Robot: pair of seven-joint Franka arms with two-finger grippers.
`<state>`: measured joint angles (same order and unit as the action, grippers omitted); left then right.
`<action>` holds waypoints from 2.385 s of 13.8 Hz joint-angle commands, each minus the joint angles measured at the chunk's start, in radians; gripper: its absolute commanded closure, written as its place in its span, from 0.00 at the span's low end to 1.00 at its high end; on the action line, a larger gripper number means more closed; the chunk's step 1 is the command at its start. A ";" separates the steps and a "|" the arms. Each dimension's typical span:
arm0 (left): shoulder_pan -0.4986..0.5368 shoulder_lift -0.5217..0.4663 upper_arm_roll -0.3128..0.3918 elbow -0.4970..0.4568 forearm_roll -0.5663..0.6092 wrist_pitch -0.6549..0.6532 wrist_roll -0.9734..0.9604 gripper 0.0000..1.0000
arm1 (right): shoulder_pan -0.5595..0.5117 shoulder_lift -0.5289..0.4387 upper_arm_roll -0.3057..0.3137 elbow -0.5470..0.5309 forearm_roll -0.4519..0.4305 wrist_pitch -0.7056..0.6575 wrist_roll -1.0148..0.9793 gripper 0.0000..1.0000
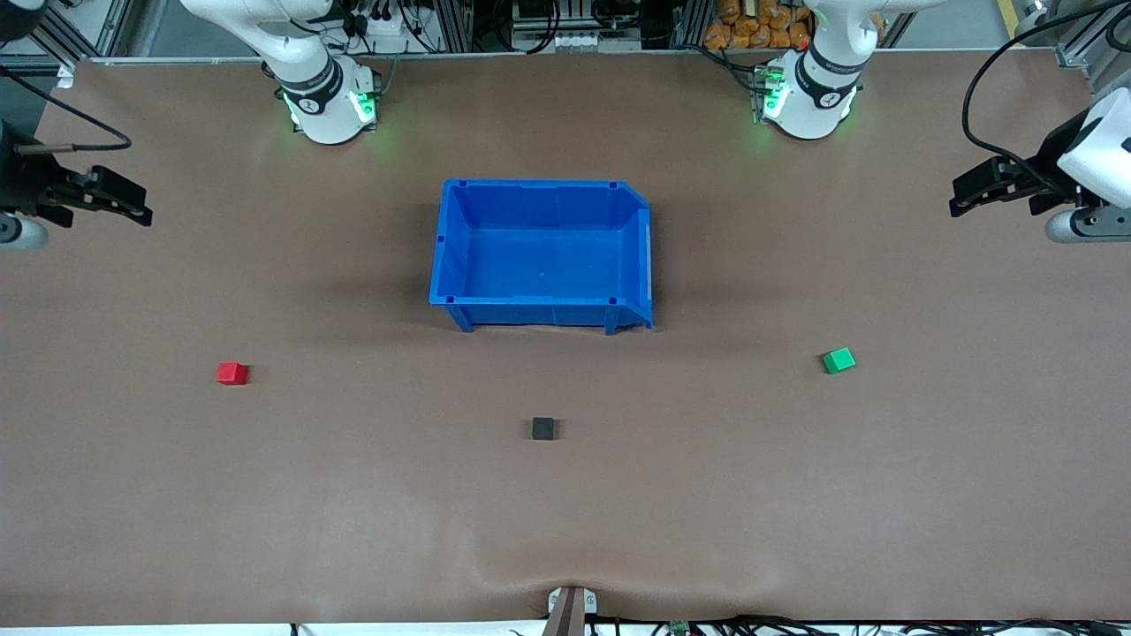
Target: Attach green and red cubes to black cube
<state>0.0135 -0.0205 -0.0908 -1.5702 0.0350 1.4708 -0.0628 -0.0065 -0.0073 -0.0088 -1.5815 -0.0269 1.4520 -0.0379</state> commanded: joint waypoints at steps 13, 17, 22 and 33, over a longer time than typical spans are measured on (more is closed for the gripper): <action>0.003 -0.001 -0.009 0.006 0.017 -0.007 -0.015 0.00 | -0.009 0.023 -0.002 0.023 0.005 -0.012 -0.013 0.00; 0.003 0.001 -0.006 0.006 0.017 -0.007 -0.015 0.00 | -0.023 0.033 -0.002 0.020 0.007 -0.015 -0.016 0.00; 0.003 0.002 -0.009 0.004 0.017 -0.006 -0.015 0.00 | -0.023 0.049 -0.002 0.020 0.007 -0.013 -0.005 0.00; 0.003 0.005 -0.009 -0.010 0.017 -0.001 -0.014 0.00 | -0.073 0.098 -0.002 0.023 0.007 -0.004 -0.011 0.00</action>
<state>0.0136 -0.0145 -0.0910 -1.5794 0.0350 1.4708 -0.0628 -0.0534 0.0718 -0.0216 -1.5797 -0.0265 1.4527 -0.0380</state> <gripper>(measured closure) 0.000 0.000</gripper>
